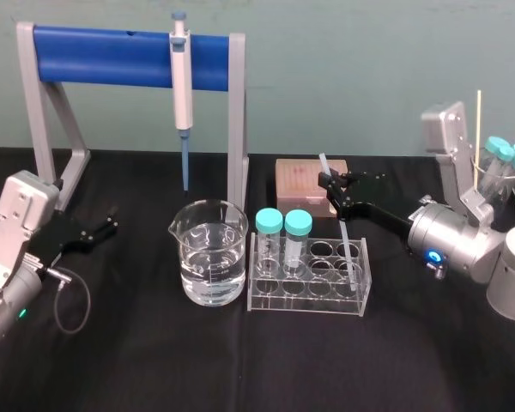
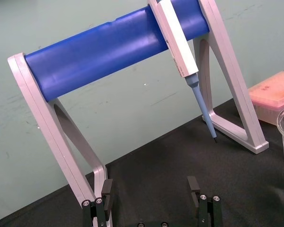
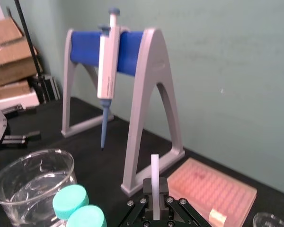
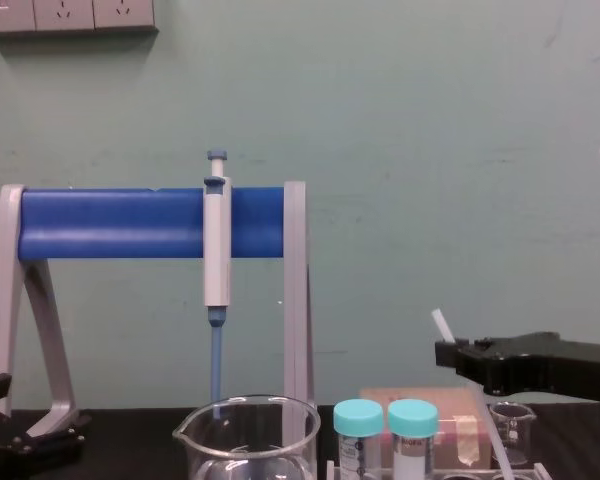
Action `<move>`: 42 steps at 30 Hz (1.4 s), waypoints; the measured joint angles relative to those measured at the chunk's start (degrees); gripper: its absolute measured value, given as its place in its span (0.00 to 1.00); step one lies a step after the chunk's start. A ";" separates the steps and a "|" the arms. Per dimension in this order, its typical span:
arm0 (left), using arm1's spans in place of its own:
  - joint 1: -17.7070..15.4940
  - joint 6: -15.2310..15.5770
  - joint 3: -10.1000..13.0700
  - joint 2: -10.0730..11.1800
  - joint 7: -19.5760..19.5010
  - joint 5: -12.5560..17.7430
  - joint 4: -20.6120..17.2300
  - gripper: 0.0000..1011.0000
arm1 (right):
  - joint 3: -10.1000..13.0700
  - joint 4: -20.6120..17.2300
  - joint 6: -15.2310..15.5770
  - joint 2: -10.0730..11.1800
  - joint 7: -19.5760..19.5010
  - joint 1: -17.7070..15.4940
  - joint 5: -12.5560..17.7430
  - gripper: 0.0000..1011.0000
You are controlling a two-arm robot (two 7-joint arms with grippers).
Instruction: Pick up the stirring rod with one hand, then place it down.
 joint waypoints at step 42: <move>0.00 0.00 0.00 0.00 0.00 0.00 0.00 0.99 | 8.45 -9.06 -18.91 -1.56 2.18 -5.20 -0.68 0.07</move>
